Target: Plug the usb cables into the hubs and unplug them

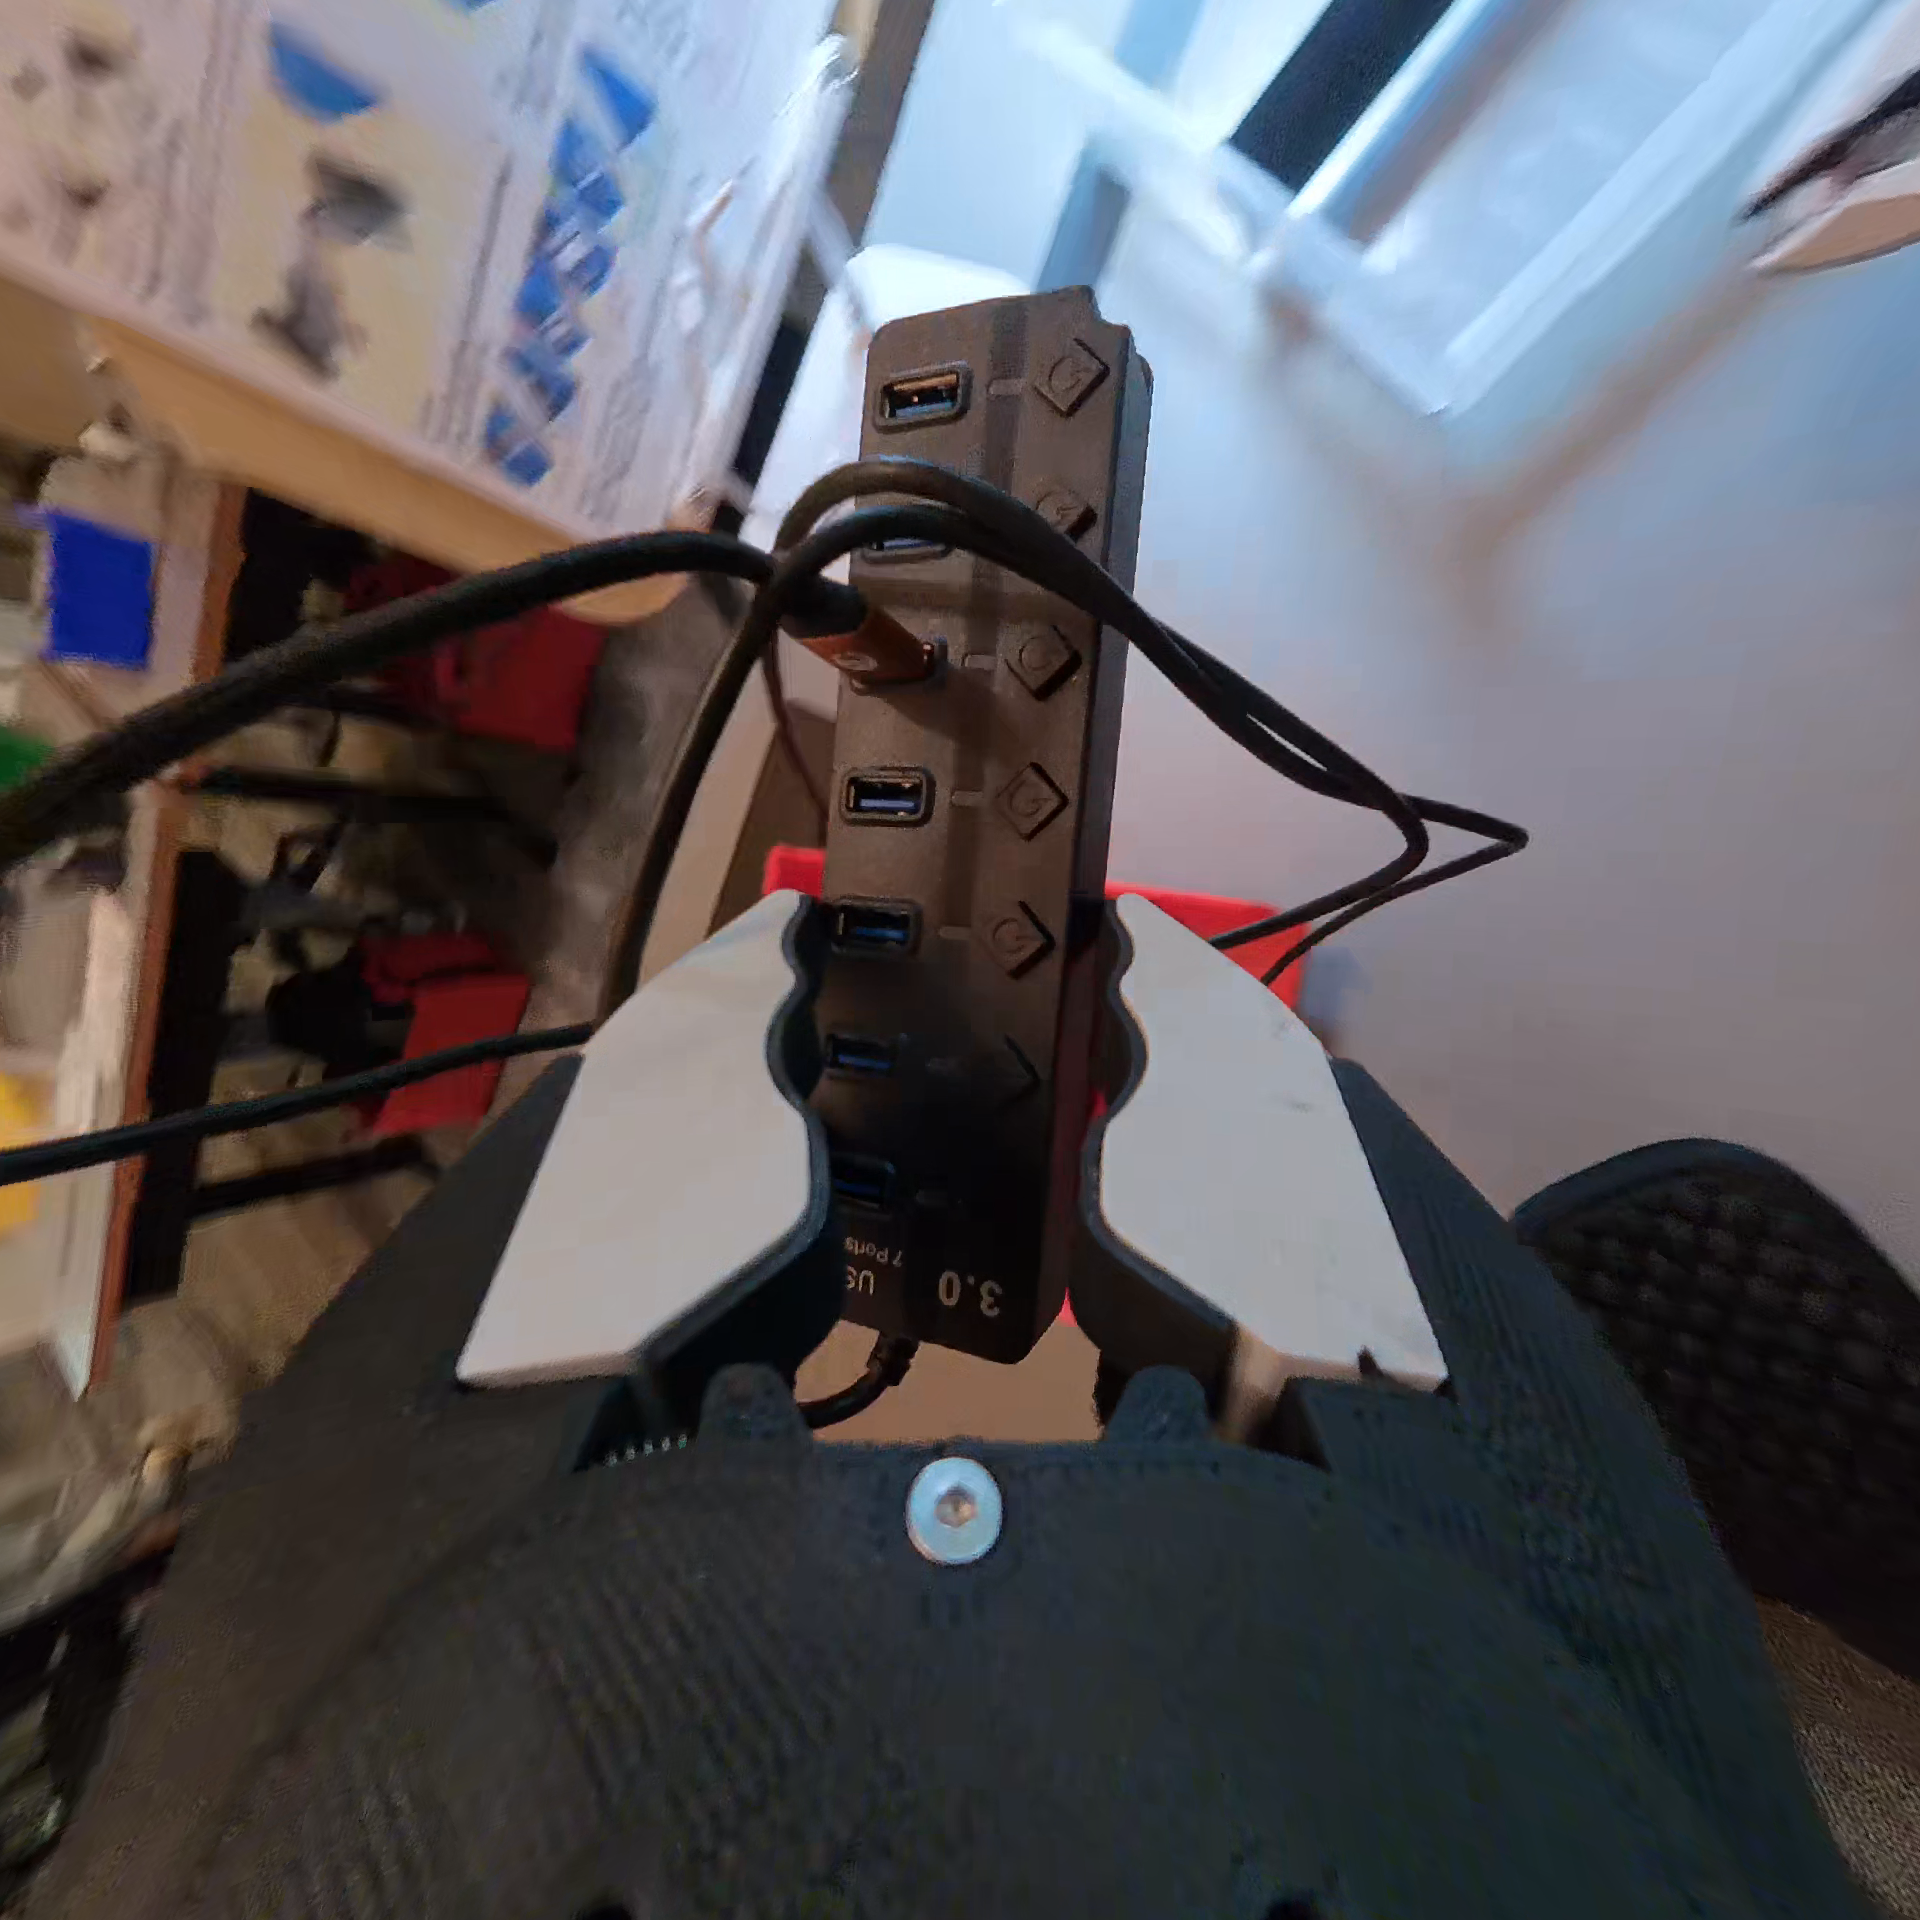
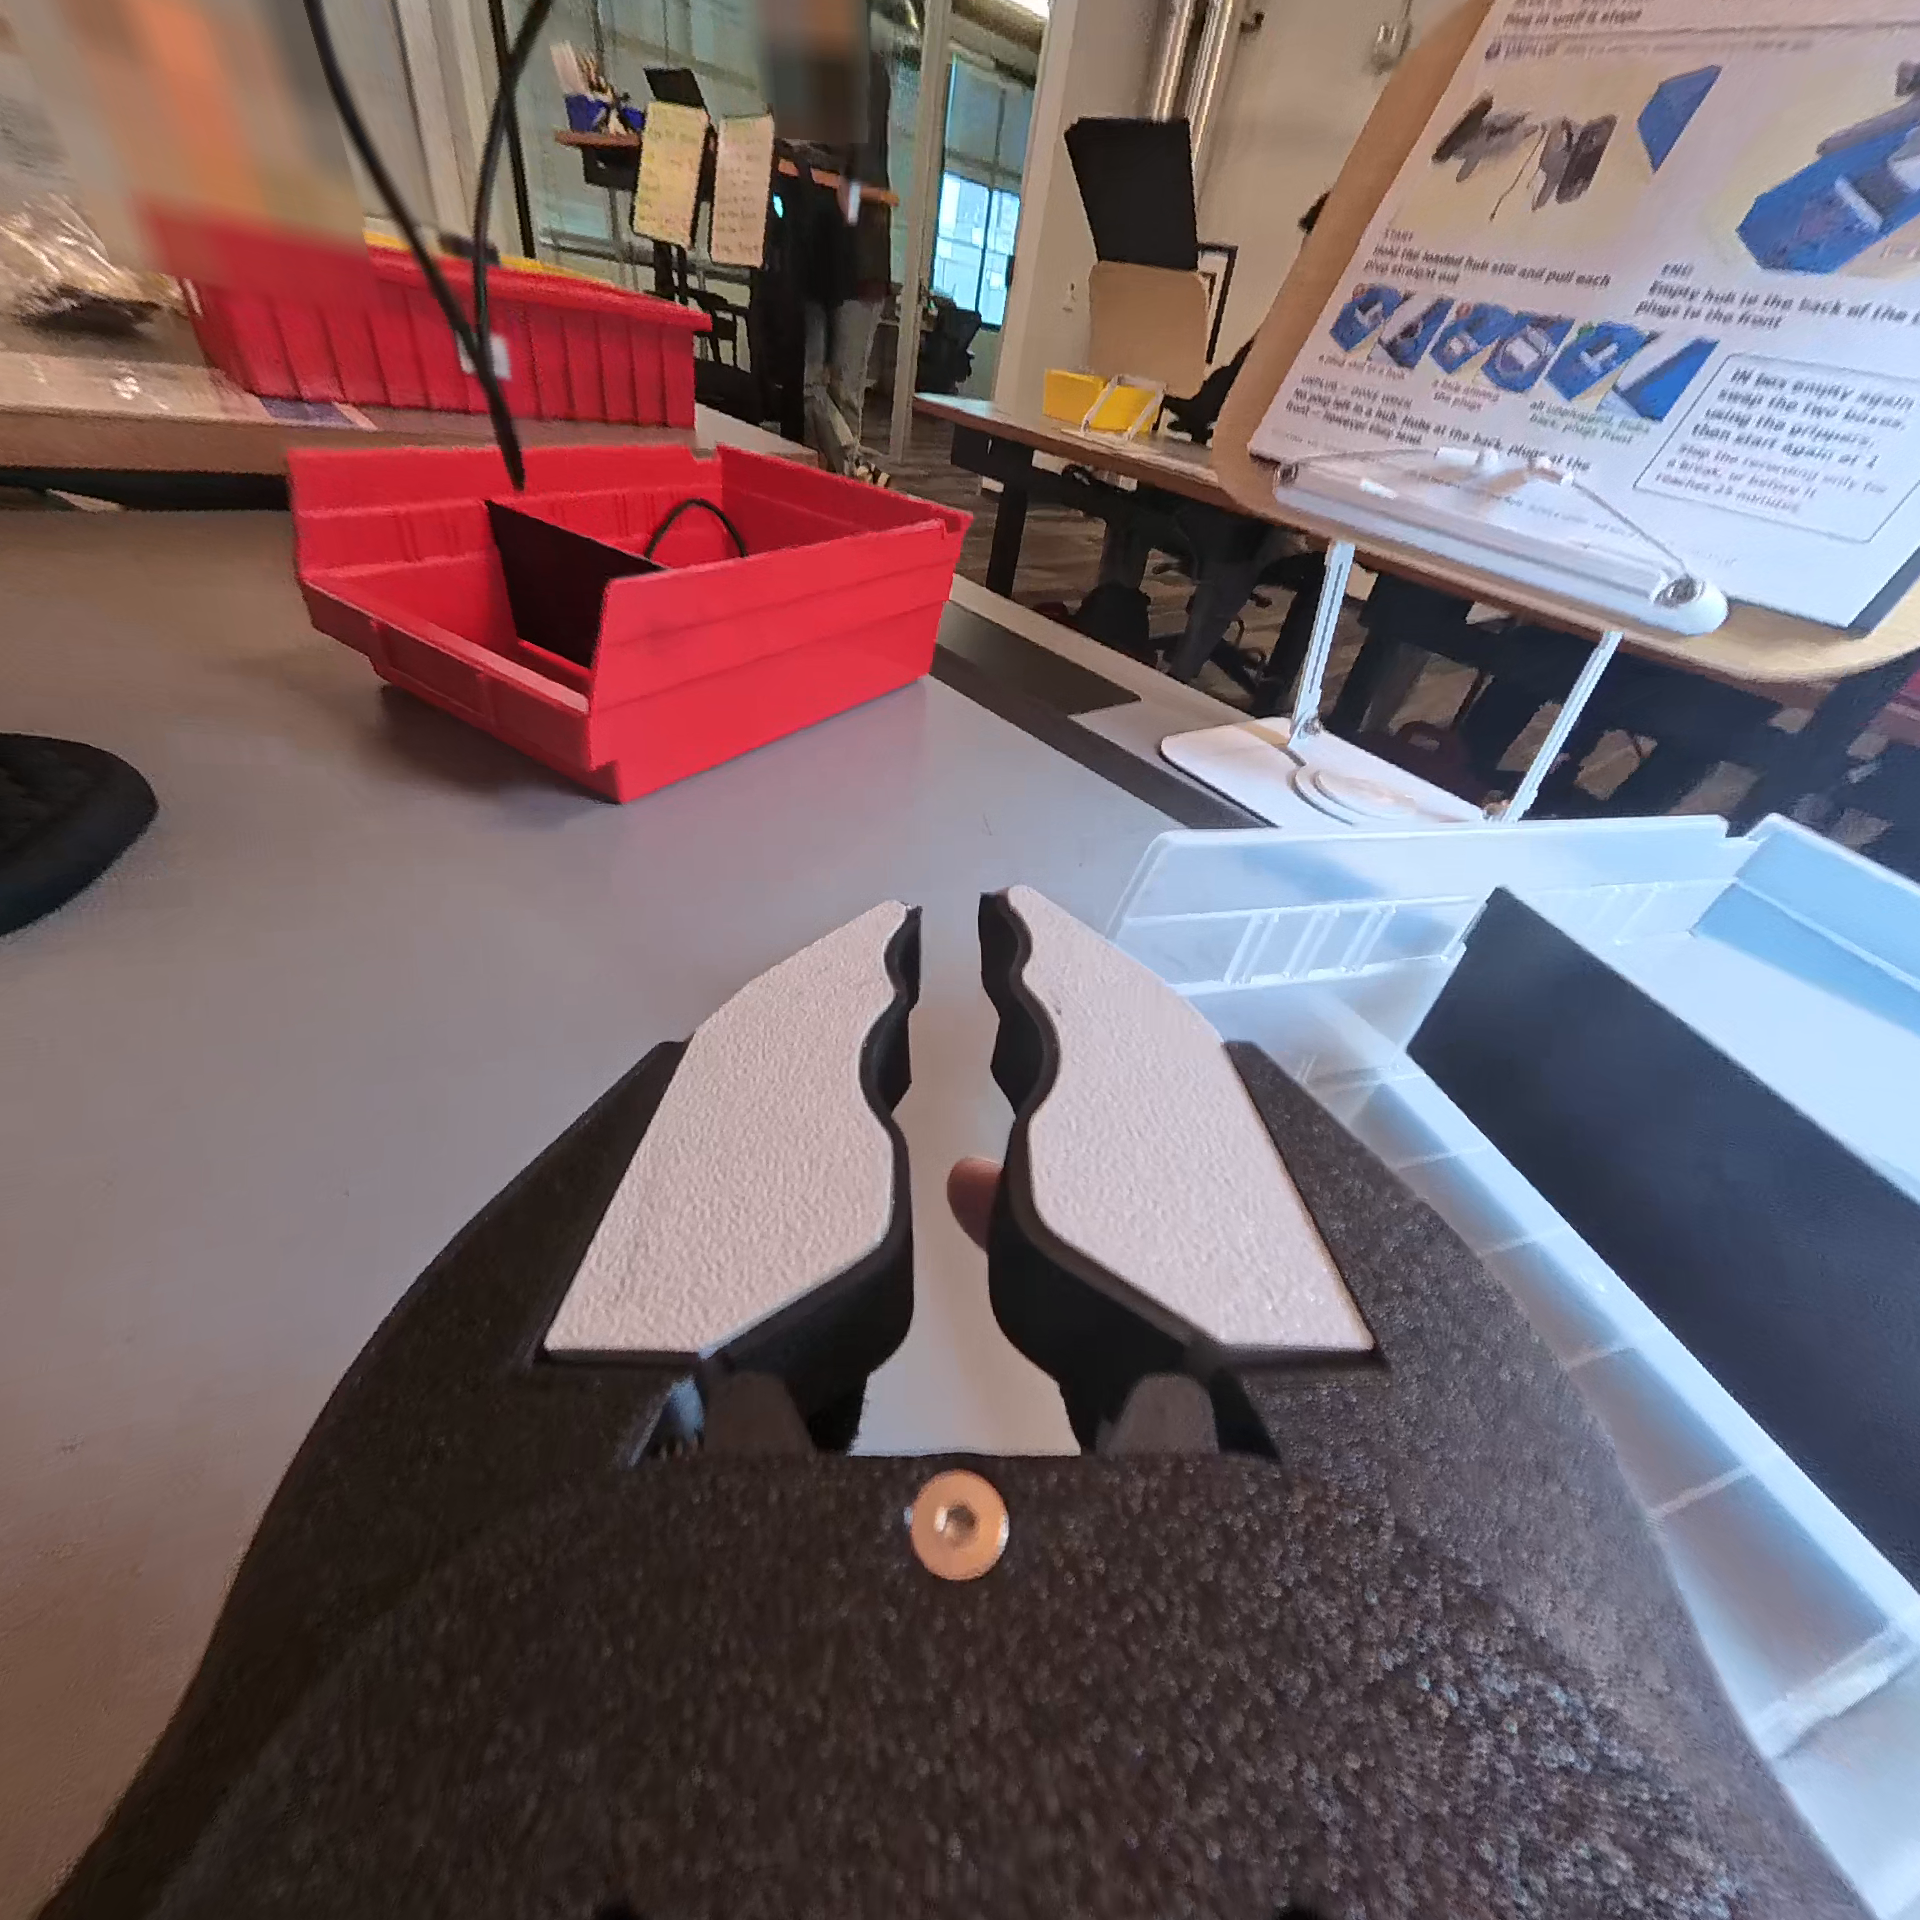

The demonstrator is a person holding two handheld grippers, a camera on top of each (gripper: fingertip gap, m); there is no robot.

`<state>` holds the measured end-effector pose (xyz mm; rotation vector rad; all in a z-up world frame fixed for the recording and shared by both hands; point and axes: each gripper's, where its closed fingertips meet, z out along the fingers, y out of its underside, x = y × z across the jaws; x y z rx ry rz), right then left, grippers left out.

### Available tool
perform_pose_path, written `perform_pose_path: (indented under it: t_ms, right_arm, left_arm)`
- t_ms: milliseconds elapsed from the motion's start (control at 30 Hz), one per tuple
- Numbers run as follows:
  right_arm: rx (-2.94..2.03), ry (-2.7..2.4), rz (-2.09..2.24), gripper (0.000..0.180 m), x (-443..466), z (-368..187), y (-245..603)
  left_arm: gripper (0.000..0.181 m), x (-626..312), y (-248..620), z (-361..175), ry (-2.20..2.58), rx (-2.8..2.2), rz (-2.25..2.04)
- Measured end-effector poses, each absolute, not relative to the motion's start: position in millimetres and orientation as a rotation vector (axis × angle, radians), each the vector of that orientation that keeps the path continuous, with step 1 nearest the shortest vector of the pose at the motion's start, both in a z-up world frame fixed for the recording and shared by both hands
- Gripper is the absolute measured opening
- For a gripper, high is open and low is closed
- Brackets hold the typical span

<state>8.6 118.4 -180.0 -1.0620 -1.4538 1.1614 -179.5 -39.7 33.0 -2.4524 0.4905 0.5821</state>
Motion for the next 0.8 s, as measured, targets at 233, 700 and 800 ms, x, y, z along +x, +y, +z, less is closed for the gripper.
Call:
perform_pose_path:
  t_ms: [233,700,800]
  right_arm:
    - [-0.794,-1.462,0.957,0.064,21,-147,103]
    - [-0.399,-1.840,0.365,0.025,7,-226,64]
    - [-0.454,-1.818,0.446,0.025,7,-219,64]
  left_arm:
    - [0.051,-64,-5,-93,0.772,-2.406,0.083]
    - [0.051,-16,14,-215,0.806,-2.566,-0.433]
    - [0.051,-20,20,-203,0.742,-2.424,-0.420]
